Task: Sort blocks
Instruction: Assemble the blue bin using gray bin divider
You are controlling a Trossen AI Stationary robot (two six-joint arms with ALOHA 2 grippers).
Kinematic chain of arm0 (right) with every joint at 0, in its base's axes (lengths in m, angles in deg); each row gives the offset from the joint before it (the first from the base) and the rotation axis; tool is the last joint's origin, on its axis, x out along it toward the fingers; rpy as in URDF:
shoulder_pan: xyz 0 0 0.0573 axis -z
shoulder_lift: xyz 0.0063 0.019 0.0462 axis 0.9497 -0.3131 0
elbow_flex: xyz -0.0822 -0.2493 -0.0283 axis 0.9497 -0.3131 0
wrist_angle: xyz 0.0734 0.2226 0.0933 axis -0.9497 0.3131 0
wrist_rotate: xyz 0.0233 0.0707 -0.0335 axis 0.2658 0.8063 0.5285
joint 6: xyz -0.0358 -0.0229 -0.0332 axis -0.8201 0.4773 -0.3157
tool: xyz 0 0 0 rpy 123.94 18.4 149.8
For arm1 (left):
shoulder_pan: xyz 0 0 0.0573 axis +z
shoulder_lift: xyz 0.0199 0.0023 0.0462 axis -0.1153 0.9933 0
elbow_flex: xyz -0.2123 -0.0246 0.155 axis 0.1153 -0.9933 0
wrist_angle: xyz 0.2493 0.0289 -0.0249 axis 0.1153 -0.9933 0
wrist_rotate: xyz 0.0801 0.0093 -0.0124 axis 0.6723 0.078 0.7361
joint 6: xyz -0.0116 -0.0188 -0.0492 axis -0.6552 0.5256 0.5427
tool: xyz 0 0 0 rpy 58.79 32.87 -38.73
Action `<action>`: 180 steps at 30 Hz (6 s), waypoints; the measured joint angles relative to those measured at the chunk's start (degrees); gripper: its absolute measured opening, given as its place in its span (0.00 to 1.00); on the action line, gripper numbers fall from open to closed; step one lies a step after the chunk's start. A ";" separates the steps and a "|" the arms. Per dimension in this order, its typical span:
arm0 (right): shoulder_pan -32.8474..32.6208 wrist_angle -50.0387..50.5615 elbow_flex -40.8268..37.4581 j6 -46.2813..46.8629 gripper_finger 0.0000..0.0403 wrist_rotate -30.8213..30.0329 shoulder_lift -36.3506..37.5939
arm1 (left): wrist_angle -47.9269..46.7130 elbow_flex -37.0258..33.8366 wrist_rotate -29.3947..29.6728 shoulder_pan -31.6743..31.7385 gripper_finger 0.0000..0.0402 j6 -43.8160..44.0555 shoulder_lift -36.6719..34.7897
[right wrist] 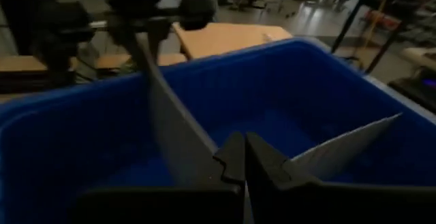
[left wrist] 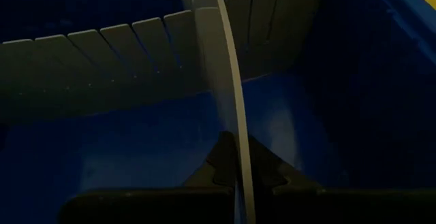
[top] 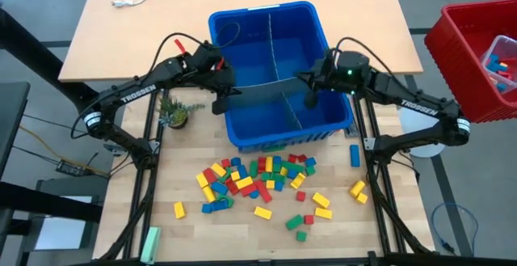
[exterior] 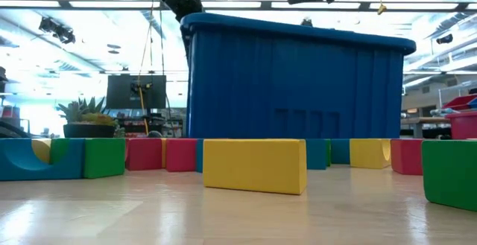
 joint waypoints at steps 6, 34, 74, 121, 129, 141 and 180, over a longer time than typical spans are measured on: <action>3.57 8.31 5.24 -7.49 0.06 2.16 -0.71 | 0.02 0.00 -0.02 0.02 0.03 0.15 0.02; 15.34 35.10 16.94 -22.96 0.03 9.40 -14.66 | 0.94 -0.02 8.91 -0.11 0.03 4.96 -0.02; 15.75 43.55 15.26 -26.78 0.00 10.46 -12.08 | 7.64 0.18 -4.68 -1.31 0.03 6.92 3.85; 13.78 41.72 13.21 -8.38 0.31 14.94 4.56 | 10.55 -0.15 -4.81 -2.32 0.03 10.84 6.80; 13.22 40.02 -0.84 -14.21 0.19 13.20 1.15 | 11.24 -0.15 -5.08 -2.32 0.03 10.77 6.80; 13.35 24.67 -11.32 -21.04 0.01 18.37 -7.20 | 11.96 -0.13 -5.20 -2.18 0.03 10.81 6.73; 12.00 11.34 -11.68 -18.60 0.00 19.57 -7.68 | 12.89 -0.04 5.38 -2.49 0.03 5.04 6.88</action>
